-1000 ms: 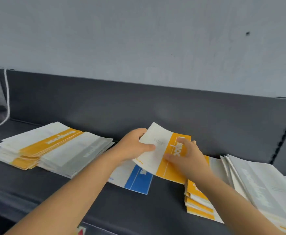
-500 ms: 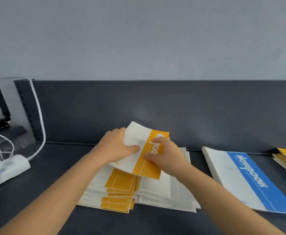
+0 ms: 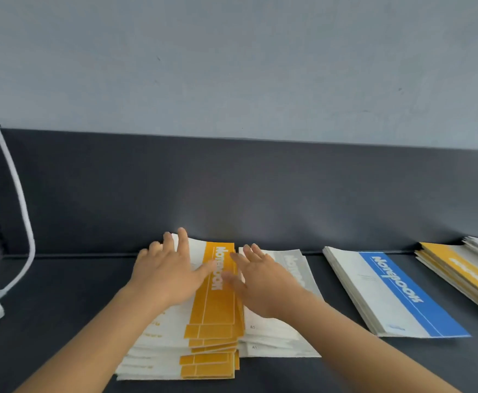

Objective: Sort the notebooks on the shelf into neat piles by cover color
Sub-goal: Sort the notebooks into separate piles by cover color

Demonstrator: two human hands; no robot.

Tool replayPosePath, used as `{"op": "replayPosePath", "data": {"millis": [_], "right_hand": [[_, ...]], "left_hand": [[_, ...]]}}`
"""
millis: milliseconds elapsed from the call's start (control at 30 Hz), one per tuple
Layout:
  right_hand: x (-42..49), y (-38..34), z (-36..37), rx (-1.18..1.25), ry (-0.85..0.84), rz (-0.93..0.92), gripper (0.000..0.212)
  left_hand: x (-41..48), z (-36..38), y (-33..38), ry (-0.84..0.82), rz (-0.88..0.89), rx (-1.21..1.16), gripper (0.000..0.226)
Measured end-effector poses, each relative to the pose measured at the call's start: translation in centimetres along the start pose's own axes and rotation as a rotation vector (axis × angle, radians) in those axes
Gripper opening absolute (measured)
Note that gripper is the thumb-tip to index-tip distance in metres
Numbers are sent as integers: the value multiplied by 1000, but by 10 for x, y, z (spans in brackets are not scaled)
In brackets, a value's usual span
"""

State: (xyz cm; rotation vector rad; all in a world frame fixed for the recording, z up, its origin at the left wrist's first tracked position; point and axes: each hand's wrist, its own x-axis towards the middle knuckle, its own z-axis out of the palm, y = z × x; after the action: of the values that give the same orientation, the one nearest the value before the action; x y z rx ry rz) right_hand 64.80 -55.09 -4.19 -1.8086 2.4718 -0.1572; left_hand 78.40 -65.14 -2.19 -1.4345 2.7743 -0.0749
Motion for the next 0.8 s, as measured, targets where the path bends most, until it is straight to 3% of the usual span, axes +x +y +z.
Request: {"op": "replayPosePath", "data": {"millis": [233, 500, 633, 800], "right_hand": [[-54, 91, -39, -25, 86, 190, 63], [-135, 293, -53, -87, 150, 360, 62], [-177, 428, -76, -93, 250, 560, 54], [-213, 531, -77, 63, 42, 635, 27]], "left_hand": [[-6, -20, 102, 154, 240, 16, 94], [-22, -28, 317, 195, 515, -153, 89], [-20, -21, 432, 126, 528, -315, 78], [-8, -14, 539, -58, 410, -632, 64]]}}
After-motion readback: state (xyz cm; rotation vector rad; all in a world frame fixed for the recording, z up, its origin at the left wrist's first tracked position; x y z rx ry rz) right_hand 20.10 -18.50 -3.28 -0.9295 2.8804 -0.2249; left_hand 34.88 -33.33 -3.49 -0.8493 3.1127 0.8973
